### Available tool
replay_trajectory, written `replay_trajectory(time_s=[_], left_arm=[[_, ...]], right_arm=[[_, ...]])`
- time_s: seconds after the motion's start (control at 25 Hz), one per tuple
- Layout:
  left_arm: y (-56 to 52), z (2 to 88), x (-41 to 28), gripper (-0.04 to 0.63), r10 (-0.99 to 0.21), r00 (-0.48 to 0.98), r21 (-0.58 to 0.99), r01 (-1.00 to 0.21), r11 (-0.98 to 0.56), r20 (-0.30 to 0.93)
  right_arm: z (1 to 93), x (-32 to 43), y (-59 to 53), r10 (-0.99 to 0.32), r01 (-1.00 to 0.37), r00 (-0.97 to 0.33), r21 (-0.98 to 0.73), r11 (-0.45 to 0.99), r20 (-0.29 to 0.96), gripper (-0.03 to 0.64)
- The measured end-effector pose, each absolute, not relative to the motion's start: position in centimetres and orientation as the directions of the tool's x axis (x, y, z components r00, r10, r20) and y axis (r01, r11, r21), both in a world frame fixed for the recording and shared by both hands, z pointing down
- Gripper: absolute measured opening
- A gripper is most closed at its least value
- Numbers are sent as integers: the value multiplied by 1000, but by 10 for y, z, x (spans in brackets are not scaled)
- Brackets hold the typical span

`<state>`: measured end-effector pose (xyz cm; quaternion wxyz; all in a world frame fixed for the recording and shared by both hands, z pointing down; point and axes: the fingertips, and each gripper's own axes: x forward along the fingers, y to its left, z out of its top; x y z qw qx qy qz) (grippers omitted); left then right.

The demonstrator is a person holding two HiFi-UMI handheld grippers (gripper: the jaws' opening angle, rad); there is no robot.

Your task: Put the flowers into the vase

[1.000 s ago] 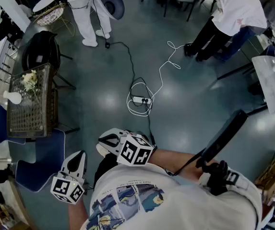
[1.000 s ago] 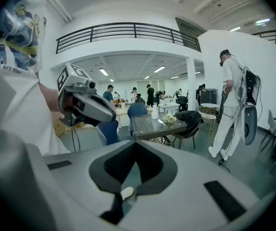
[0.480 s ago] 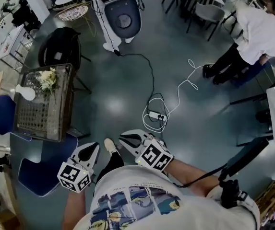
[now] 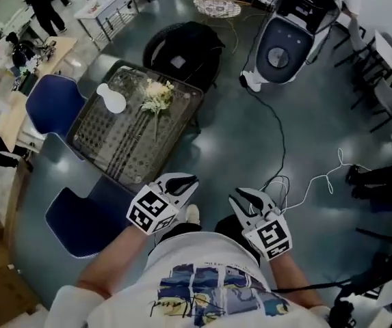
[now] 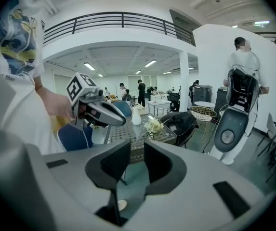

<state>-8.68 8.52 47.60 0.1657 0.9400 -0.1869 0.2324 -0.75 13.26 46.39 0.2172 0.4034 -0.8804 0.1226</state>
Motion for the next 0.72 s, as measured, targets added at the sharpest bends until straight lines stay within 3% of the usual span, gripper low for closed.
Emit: replay_trajectory(time_s=[0.44,0.72], left_arm=[[-142,545,-138,138,-550,526,164,-802,-574,648],[-249,580,-159,201,-564,340,110,-909,-401,753]], right_arm=[[486,43,-47,-521,-630,-698,-77,773,491,80],[481,114,-137,-493,-596,-718,-69,800,491,80]])
